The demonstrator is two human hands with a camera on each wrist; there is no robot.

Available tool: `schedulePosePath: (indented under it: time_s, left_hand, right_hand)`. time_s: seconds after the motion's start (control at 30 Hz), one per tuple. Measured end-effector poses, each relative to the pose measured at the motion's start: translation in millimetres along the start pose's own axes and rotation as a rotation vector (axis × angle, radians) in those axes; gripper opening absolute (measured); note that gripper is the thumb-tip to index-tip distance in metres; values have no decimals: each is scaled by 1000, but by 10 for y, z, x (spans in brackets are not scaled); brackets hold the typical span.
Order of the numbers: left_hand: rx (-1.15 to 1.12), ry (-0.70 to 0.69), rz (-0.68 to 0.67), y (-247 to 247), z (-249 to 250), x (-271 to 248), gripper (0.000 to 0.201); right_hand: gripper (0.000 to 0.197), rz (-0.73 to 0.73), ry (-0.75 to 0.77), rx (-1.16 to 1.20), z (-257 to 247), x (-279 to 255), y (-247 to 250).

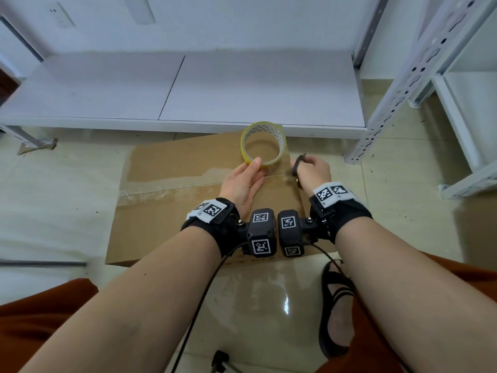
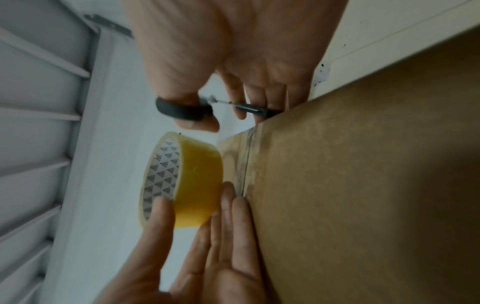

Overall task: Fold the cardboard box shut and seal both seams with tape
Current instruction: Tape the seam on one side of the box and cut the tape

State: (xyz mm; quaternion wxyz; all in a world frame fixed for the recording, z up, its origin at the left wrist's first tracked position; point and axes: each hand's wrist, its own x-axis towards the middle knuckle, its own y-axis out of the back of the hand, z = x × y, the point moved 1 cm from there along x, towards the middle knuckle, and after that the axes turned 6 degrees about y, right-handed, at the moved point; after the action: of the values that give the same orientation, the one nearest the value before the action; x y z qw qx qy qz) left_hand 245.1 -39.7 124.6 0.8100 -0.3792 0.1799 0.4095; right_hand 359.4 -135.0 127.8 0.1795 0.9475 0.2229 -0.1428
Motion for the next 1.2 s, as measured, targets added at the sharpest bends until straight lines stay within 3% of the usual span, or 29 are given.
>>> schedulePosePath:
  time_s: [0.07,0.17,0.33,0.5,0.63,0.73,0.83,1.0,1.1,1.2]
  left_hand:
    - [-18,9,18,10,-10,11,56]
    - [-43,15,35,24,-22,7,61]
    - [-27,21,-3,44,-4,-1,57]
    - [-17,38,-9,53,12,-35,59]
    - [-12,51,-7,37,52,-77,59]
    - [-13,51,-26,53,102,-110,53]
    - [-35,7,-47,108,197,-161,40]
    - [-81,-24,-56,273,432,-337,10]
    - [-85,36,-45,416,560,-477,10]
    - [-97,83,-50,533,680,-664,22]
  right_hand:
    - [36,-56,19,-94,10,-15,-8]
    - [32,-119,-62,-174,42,-30,38]
    - [30,22,80,-148,-25,-111,-5]
    - [16,-41,63,-361,-61,-172,73]
    - [22,-38,135,-380,-107,-264,121]
    - [29,-126,93,-435,-103,-314,145]
    - [37,-111,52,-356,-156,-353,216]
    - [35,-47,188,-295,-374,-517,175]
    - [47,-78,269,-287,-464,-612,40]
    - [40,-220,280,-338,-560,-689,-151]
